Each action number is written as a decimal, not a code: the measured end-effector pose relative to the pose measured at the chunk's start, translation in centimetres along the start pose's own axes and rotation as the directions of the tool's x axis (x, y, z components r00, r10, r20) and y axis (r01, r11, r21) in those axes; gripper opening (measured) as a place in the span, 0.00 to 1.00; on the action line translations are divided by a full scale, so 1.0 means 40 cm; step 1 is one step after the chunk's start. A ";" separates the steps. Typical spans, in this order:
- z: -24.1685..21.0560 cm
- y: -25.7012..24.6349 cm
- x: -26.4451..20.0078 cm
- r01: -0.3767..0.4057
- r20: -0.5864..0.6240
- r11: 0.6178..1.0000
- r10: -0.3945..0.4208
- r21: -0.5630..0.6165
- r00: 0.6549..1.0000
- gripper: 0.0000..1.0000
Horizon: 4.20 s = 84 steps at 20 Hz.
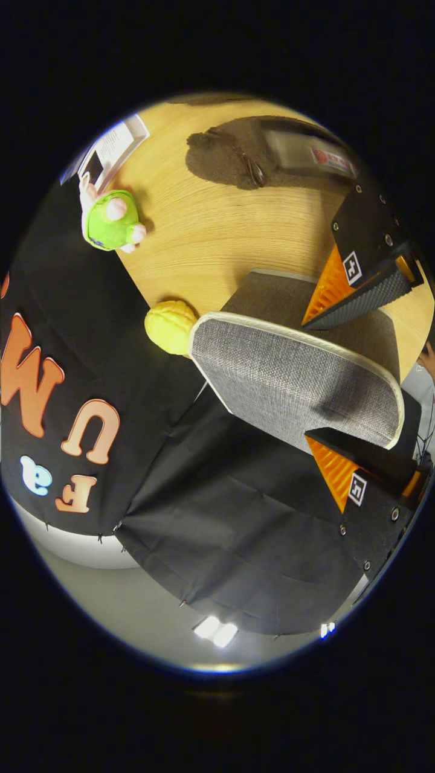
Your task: Open the storage box then place both shoes into the box .Put the left shoe in first, then the right shoe, with the right side of both shoes facing outward in a uniform manner.
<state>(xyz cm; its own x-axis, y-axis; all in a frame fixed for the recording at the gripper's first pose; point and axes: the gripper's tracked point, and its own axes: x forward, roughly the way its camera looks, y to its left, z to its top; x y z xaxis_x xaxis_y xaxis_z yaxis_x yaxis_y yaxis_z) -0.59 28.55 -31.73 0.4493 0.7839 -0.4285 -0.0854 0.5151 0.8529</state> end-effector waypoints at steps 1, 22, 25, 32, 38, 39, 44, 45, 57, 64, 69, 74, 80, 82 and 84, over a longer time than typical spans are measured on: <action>-0.007 -0.004 0.011 -0.001 -0.010 1.000 0.001 0.022 1.000 0.96; 0.122 0.075 -0.058 0.001 0.100 0.996 -0.010 0.095 0.995 0.06; 0.153 0.134 -0.068 -0.016 0.119 0.996 0.006 0.083 0.993 0.07; 0.198 0.306 -0.049 -0.063 0.145 0.997 0.057 0.036 0.988 0.08; 0.154 0.460 0.044 -0.122 0.115 0.992 0.120 0.015 0.986 0.09; 0.145 0.483 0.069 -0.136 0.100 0.990 0.133 0.024 0.986 0.09; 0.099 0.572 0.159 -0.160 0.065 0.987 0.158 0.030 0.985 0.16; 0.084 0.583 0.177 -0.158 0.048 0.987 0.157 0.018 0.986 0.26; -0.031 0.730 0.303 -0.206 -0.057 0.977 0.203 -0.055 0.978 0.88; -0.004 0.647 0.228 -0.100 0.008 0.975 0.103 -0.200 0.995 0.96; 0.058 0.490 0.100 0.077 0.120 0.948 -0.042 -0.309 0.992 0.96; 0.108 0.291 -0.029 0.275 0.200 0.904 -0.219 -0.327 0.955 0.96; 0.138 0.041 -0.185 0.498 0.287 0.795 -0.416 -0.345 0.863 0.96; 0.142 -0.028 -0.228 0.557 0.306 0.753 -0.470 -0.350 0.828 0.97; 0.144 -0.090 -0.266 0.592 0.311 0.724 -0.506 -0.354 0.805 0.97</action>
<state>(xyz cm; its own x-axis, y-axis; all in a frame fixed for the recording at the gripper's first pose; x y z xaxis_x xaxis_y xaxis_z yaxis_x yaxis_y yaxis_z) 0.06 16.35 -28.54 0.6811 0.2627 -0.6835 -0.1104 0.9596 0.2588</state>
